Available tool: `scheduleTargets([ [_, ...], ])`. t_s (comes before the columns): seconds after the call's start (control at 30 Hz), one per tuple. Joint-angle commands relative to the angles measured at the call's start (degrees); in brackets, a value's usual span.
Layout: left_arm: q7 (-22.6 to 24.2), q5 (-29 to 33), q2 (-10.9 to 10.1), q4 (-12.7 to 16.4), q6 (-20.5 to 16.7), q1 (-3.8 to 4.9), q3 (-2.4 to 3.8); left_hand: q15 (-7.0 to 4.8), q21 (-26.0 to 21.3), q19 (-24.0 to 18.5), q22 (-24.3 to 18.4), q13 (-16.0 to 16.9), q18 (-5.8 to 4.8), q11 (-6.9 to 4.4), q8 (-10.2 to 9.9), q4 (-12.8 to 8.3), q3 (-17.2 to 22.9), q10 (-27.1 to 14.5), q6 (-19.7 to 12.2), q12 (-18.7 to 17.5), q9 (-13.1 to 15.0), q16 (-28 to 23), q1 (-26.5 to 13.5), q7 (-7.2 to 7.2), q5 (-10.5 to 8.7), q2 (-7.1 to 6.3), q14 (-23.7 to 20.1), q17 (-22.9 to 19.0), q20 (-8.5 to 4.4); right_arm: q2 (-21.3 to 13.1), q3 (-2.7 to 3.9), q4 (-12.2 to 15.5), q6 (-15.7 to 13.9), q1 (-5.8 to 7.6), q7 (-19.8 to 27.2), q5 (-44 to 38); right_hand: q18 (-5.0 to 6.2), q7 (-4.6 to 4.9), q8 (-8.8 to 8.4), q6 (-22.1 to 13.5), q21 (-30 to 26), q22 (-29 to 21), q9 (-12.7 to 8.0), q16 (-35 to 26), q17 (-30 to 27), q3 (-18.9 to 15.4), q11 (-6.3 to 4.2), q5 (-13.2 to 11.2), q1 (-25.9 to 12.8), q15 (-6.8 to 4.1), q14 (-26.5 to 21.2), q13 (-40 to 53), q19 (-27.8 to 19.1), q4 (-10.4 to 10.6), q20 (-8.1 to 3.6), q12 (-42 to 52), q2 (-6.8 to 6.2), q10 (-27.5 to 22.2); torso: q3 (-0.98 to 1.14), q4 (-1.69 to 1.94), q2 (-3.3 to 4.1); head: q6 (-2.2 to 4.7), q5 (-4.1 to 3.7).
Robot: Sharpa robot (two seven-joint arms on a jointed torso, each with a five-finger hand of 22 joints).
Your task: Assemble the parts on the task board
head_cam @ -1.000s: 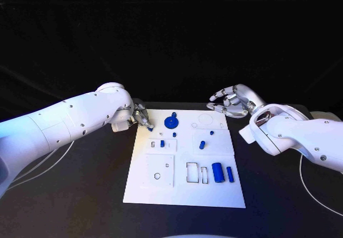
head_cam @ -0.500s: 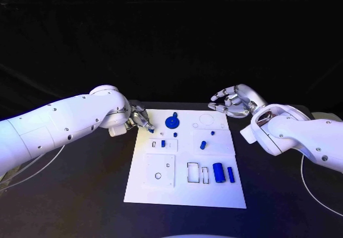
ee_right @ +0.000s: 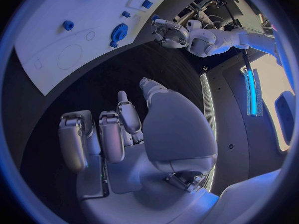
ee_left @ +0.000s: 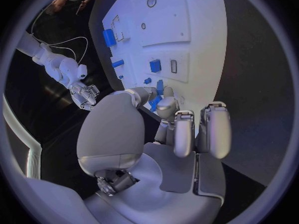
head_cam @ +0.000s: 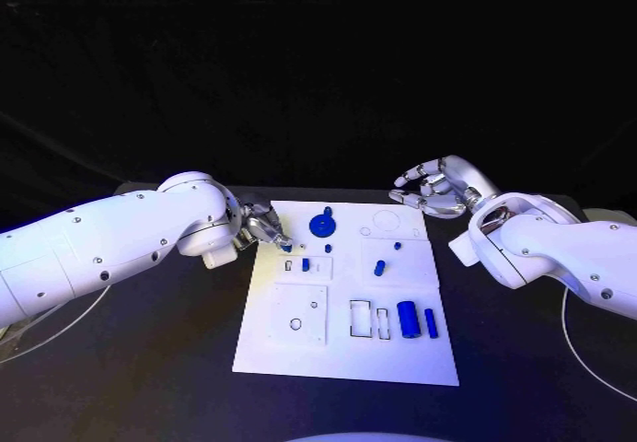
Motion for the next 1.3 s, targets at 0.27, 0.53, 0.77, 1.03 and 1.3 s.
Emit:
scheduleTargets([
  [0.27,0.2,-9.0,-1.0,2.9,-2.4,-1.07,-0.45,-0.43,0.6,0.7,1.8,0.3,-0.14,-0.21,0.4,-8.6,9.1,0.7,1.9,0.5,1.4,0.2,-1.0,-1.37,0.37,-0.16,5.9,15.1,-0.33,0.1,0.0,0.0,0.3,-0.19,0.8,-0.1,0.15,-0.14,0.38,-0.3,-0.2,13.8,0.1,-0.2,11.0,0.2,-0.03,0.2,-0.4,-0.33,4.8,0.2,5.0,-0.1,-0.45,-0.1,-0.05,-0.3,-0.02,0.0,0.07,-0.29,0.34],
  [0.53,0.0,-10.3,-0.7,3.1,-1.7,-1.98,-0.69,-0.47,0.7,0.8,1.9,0.5,-0.16,-0.25,0.5,-8.8,9.4,0.8,1.9,0.5,1.4,0.2,-1.1,-1.4,0.55,-0.27,5.9,15.1,-0.37,0.2,0.0,0.0,0.3,-0.26,0.8,-0.1,0.15,-0.16,0.42,-0.3,-0.3,13.8,0.1,-0.2,11.0,0.2,-0.04,0.4,-0.5,-0.34,4.8,0.1,5.0,-0.2,-0.46,-0.1,-0.08,-0.3,-0.01,-0.09,0.09,-0.32,0.44],
  [0.77,0.0,-10.6,-0.1,2.4,-1.5,-2.47,-0.83,-0.5,0.7,0.8,2.0,0.6,-0.17,-0.28,0.5,-9.0,9.6,0.9,2.0,0.6,1.5,0.2,-1.3,-1.43,0.69,-0.39,5.9,15.1,-0.39,0.2,0.0,0.1,0.3,-0.3,0.9,-0.1,0.15,-0.16,0.42,-0.3,-0.3,13.8,0.1,-0.2,11.0,0.2,-0.04,0.4,-0.5,-0.34,4.8,0.1,5.0,-0.2,-0.46,-0.1,-0.08,-0.3,0.05,-0.18,0.08,-0.38,0.41],
  [1.03,-0.1,-10.7,0.3,2.0,-1.1,-2.61,-1.04,-0.5,0.8,0.8,2.0,0.6,-0.17,-0.28,0.5,-9.0,9.6,0.9,2.0,0.7,1.5,0.2,-1.3,-1.43,0.72,-0.4,5.9,15.1,-0.4,0.1,0.0,0.1,0.3,-0.31,0.9,-0.1,0.16,-0.16,0.45,-0.3,-0.3,13.8,0.1,-0.2,11.0,0.2,-0.04,0.4,-0.5,-0.35,4.8,0.1,5.0,-0.1,-0.47,-0.1,-0.1,-0.3,0.09,-0.11,0.09,-0.29,0.34],
  [1.3,-0.3,-11.3,0.3,2.0,0.3,-2.64,-1.15,-0.53,0.8,0.9,2.1,0.7,-0.18,-0.3,0.6,-9.1,9.8,1.0,2.0,0.7,1.6,0.2,-1.4,-1.45,0.85,-0.45,5.9,15.1,-0.42,0.1,0.0,0.1,0.3,-0.32,1.0,-0.1,0.16,-0.16,0.45,-0.3,-0.3,13.8,0.1,-0.2,11.0,0.2,-0.04,0.4,-0.5,-0.35,4.8,0.1,5.0,-0.1,-0.47,-0.1,-0.1,-0.3,0.03,-0.12,0.08,-0.4,0.35],
])
